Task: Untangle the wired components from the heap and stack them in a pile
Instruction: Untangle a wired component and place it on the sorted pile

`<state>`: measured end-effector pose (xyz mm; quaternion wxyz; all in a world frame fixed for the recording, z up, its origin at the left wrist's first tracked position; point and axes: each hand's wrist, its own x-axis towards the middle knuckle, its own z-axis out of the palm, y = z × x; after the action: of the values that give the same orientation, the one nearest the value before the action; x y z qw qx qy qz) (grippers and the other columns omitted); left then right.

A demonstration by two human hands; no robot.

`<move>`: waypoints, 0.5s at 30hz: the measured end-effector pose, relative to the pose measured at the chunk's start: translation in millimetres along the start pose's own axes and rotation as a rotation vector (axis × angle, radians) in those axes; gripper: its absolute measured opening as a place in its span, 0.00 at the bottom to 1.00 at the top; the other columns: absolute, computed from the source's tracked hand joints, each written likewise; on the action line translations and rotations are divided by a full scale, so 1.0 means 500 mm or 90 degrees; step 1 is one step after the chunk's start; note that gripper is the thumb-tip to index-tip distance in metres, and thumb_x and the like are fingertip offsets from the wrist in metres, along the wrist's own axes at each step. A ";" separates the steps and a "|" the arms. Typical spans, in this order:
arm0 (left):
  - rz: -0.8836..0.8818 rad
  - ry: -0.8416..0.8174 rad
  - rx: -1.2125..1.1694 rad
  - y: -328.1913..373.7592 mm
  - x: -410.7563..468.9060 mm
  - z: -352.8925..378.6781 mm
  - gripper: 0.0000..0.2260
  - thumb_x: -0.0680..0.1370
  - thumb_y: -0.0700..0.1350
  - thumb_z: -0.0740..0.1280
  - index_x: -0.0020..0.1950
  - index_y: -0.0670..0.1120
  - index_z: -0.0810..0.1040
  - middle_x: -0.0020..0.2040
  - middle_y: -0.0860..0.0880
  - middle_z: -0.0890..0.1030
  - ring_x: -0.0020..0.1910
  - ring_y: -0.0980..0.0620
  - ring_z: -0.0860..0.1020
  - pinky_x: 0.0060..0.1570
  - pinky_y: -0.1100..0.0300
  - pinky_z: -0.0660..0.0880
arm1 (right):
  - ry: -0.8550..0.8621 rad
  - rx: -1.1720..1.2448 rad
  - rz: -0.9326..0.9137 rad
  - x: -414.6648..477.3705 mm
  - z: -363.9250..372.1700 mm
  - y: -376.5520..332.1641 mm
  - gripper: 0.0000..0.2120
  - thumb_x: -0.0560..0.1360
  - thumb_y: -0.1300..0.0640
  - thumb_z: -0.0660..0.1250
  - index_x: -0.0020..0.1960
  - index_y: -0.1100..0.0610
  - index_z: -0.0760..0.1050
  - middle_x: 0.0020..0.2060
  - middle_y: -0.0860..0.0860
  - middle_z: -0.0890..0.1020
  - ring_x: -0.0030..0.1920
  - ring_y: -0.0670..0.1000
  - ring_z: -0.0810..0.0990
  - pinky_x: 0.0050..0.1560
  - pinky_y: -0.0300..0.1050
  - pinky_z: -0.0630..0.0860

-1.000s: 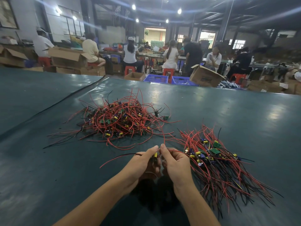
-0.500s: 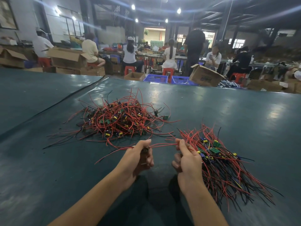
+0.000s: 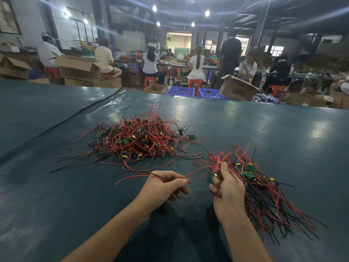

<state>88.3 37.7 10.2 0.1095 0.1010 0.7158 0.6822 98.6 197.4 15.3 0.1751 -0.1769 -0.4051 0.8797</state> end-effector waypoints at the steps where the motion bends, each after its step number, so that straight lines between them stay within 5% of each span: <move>1: -0.006 0.002 0.013 0.001 -0.001 0.001 0.08 0.76 0.42 0.69 0.38 0.50 0.86 0.36 0.46 0.85 0.28 0.56 0.77 0.29 0.67 0.71 | 0.001 0.000 -0.002 0.000 0.001 0.001 0.10 0.81 0.59 0.62 0.42 0.58 0.78 0.32 0.49 0.73 0.21 0.42 0.65 0.18 0.34 0.59; 7: -0.131 -0.063 -0.045 0.003 -0.005 0.009 0.20 0.82 0.45 0.61 0.32 0.47 0.81 0.27 0.48 0.76 0.25 0.53 0.73 0.27 0.63 0.71 | -0.007 0.033 -0.013 0.000 0.000 0.002 0.10 0.81 0.56 0.63 0.43 0.57 0.79 0.30 0.47 0.73 0.22 0.43 0.66 0.19 0.35 0.61; 12: -0.085 -0.043 -0.059 0.010 -0.011 0.018 0.17 0.82 0.44 0.60 0.33 0.45 0.75 0.25 0.49 0.73 0.24 0.53 0.72 0.27 0.63 0.70 | -0.043 -0.054 -0.059 -0.009 0.009 0.008 0.05 0.73 0.53 0.71 0.41 0.54 0.79 0.28 0.45 0.76 0.22 0.42 0.66 0.19 0.35 0.62; 15: -0.078 0.002 -0.060 0.010 -0.010 0.022 0.19 0.81 0.43 0.62 0.30 0.47 0.77 0.24 0.50 0.72 0.23 0.54 0.70 0.26 0.64 0.69 | -0.099 -0.157 -0.053 -0.022 0.018 0.027 0.21 0.63 0.47 0.75 0.52 0.57 0.80 0.31 0.45 0.76 0.23 0.42 0.66 0.20 0.35 0.62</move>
<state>96.5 47.1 14.5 0.1545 0.0502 0.6880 0.7073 102.2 178.5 12.3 0.1564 -0.1112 -0.5295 0.8263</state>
